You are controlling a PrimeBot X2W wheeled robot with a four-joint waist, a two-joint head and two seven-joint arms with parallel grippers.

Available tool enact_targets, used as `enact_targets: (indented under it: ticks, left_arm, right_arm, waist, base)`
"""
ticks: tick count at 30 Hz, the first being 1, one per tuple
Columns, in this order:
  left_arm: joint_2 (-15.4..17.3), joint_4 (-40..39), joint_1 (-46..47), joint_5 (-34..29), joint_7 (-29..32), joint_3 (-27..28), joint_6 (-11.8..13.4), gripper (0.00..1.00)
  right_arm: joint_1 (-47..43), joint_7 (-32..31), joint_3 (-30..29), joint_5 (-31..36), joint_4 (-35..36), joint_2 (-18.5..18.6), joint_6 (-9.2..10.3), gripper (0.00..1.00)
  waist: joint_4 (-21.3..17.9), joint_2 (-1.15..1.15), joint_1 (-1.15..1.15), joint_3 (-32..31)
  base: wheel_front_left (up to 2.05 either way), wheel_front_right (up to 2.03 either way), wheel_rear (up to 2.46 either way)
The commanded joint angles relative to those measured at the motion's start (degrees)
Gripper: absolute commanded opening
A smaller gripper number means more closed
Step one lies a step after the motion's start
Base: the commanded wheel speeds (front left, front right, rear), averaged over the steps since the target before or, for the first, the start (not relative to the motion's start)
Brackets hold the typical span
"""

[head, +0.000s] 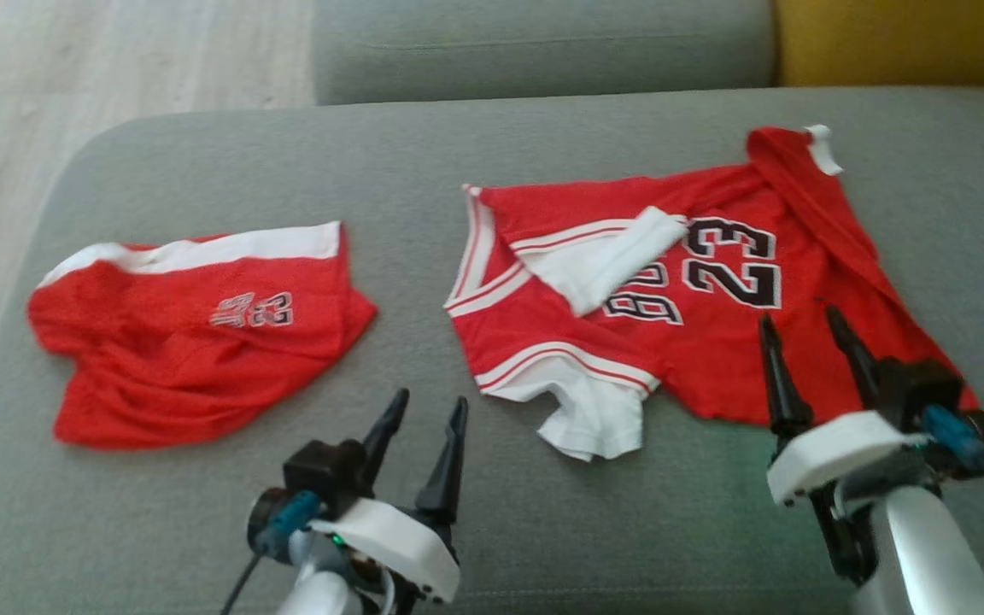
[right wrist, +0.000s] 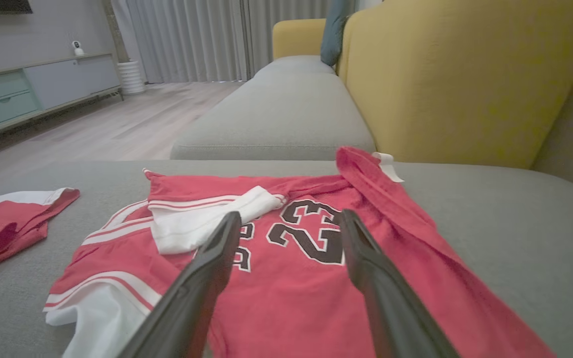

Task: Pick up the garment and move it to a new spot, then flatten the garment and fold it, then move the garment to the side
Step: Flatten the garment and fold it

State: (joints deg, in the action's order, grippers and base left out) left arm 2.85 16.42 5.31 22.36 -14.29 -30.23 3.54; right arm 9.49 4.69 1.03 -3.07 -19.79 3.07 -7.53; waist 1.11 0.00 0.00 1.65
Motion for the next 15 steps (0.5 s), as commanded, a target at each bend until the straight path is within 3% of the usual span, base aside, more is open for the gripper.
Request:
enact_targets:
  ticks: [1, 15]
  left_arm:
    - [0.03, -1.29, 2.67, 0.38, -0.71, 1.28, -0.10, 1.00]
    - [0.03, 16.14, 12.00, 5.70, 0.81, -9.95, -0.18, 1.00]
  right_arm:
    - [1.14, -0.05, 1.30, -0.17, 2.85, -0.17, 0.04, 1.00]
    - [-1.24, -3.40, -1.05, 0.05, 14.74, -0.19, 0.04, 1.00]
  waist:
    - [-1.40, 0.00, 0.00, 0.26]
    - [-9.75, 0.00, 0.00, 3.66]
  base:
    - [0.00, 0.00, 0.00]
    - [0.00, 0.00, 0.00]
